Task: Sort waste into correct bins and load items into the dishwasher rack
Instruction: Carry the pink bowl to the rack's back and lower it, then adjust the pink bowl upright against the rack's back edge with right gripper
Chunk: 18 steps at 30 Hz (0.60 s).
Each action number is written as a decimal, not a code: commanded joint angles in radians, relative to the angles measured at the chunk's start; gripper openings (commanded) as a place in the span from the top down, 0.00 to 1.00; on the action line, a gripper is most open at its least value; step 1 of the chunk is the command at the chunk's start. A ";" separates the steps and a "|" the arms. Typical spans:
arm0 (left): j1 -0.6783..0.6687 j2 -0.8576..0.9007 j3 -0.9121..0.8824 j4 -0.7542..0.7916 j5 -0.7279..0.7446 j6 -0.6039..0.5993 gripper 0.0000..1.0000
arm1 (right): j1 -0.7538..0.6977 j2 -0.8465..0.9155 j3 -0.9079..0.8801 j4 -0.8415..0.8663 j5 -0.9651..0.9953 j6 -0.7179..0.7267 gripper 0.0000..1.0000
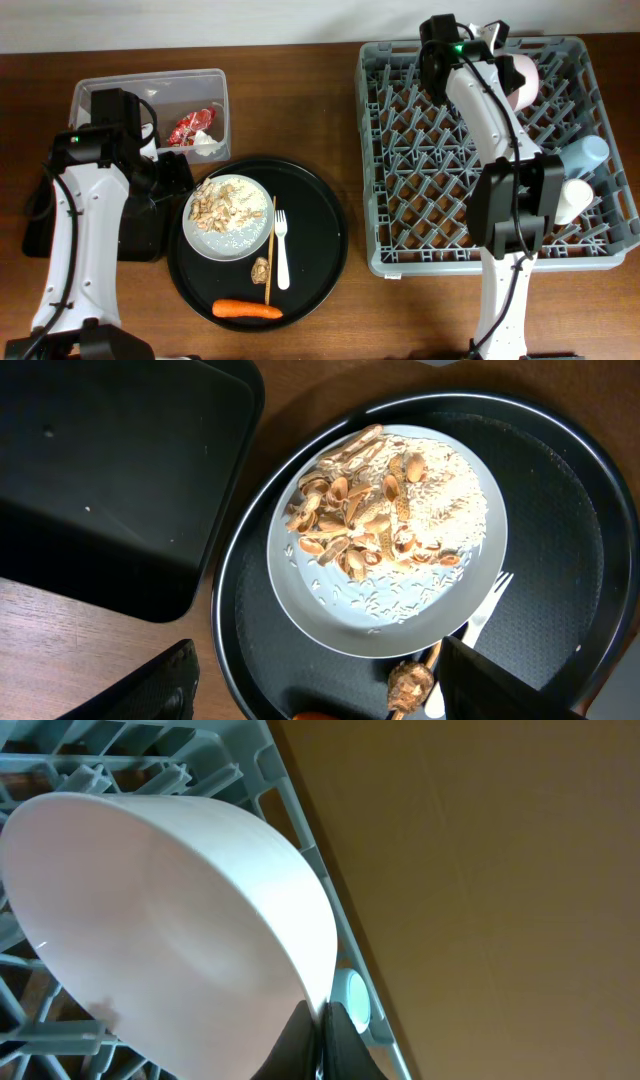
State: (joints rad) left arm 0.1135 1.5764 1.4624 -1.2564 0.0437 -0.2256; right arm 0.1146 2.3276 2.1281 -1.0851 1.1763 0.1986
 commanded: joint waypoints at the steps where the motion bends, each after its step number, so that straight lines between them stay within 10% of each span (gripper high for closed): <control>1: 0.003 0.002 0.005 0.003 -0.015 -0.006 0.24 | 0.061 0.016 0.002 -0.024 -0.133 0.004 0.96; 7: 0.003 0.002 0.005 0.002 -0.015 -0.006 0.24 | 0.093 0.016 0.002 -0.072 -0.270 0.004 0.95; 18: 0.003 0.002 0.005 0.003 -0.015 -0.006 0.24 | 0.093 -0.014 0.003 -0.179 -0.271 0.089 0.52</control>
State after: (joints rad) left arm 0.1135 1.5764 1.4624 -1.2560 0.0433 -0.2256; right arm 0.2287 2.3257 2.1315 -1.2453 0.8799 0.2176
